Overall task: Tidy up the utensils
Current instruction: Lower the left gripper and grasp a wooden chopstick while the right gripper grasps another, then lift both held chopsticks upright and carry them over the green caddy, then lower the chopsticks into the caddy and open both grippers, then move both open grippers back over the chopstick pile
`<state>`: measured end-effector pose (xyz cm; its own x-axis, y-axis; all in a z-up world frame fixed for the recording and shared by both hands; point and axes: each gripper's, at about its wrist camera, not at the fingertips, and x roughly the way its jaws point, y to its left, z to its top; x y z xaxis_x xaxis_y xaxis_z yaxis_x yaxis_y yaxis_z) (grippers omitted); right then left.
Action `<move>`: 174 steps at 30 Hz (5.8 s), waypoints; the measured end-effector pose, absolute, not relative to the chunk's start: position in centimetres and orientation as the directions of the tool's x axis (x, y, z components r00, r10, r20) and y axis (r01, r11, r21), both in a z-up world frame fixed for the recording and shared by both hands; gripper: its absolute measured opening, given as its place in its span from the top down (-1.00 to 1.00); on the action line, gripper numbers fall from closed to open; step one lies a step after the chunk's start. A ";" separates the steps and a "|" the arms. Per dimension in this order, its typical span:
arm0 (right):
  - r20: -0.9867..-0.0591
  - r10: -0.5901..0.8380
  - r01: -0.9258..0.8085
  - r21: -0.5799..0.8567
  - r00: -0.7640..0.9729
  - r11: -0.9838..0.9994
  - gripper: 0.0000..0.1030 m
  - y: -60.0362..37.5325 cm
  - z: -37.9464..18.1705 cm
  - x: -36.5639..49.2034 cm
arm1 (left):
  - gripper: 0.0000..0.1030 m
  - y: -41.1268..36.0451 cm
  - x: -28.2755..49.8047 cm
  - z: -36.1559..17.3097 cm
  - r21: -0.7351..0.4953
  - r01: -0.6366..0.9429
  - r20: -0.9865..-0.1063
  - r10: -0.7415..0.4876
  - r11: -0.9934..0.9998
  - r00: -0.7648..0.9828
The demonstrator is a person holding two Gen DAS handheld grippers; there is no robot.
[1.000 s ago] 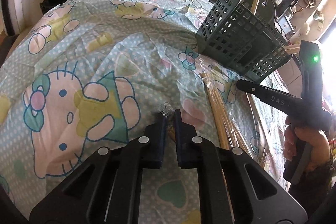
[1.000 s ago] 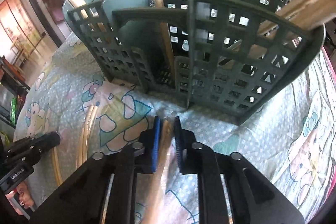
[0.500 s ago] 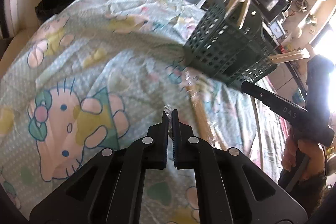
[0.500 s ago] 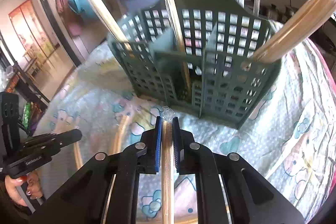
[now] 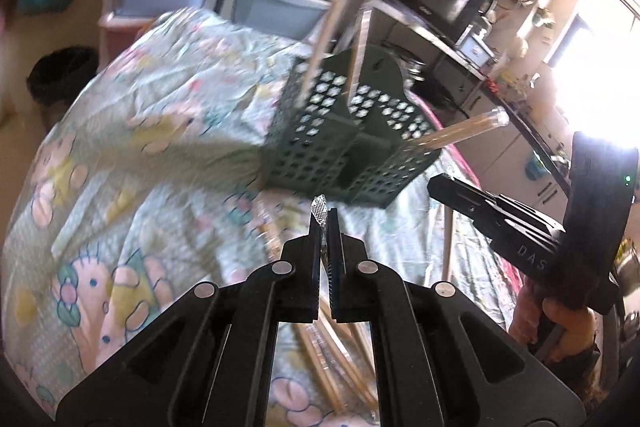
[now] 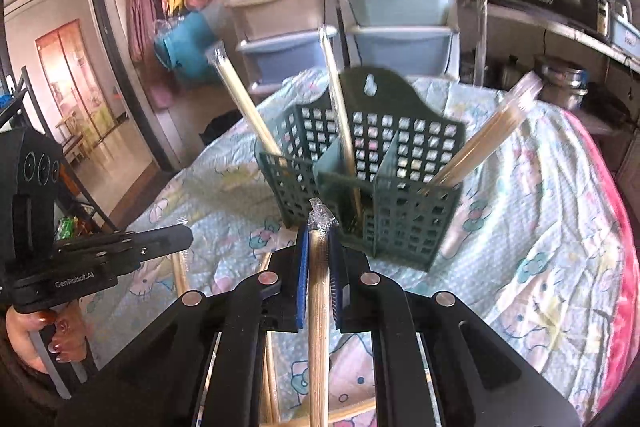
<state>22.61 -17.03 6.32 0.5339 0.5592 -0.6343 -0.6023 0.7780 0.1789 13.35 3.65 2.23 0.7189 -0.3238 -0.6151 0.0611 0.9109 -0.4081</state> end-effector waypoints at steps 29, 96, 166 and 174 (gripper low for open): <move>-0.387 0.593 -0.594 0.134 0.706 0.794 0.83 -21.0 15.4 18.9 | 0.99 1.1 14.5 13.0 -0.375 0.228 -0.439 -0.389 0.898 0.810; -0.211 0.465 -0.460 0.076 0.860 0.885 0.83 -19.7 16.0 30.0 | 0.99 -1.8 24.1 15.2 -0.307 0.209 -0.333 -0.310 0.929 0.890; -0.364 0.481 -0.453 0.165 0.798 0.876 -0.18 -24.3 12.2 21.7 | -0.79 1.1 15.0 10.9 -0.292 0.118 -0.405 -0.234 0.949 0.884; -0.395 0.486 -0.471 0.143 0.779 0.870 -0.18 -23.5 11.3 20.6 | -0.79 2.0 14.5 9.1 -0.314 0.086 -0.444 -0.226 0.946 0.867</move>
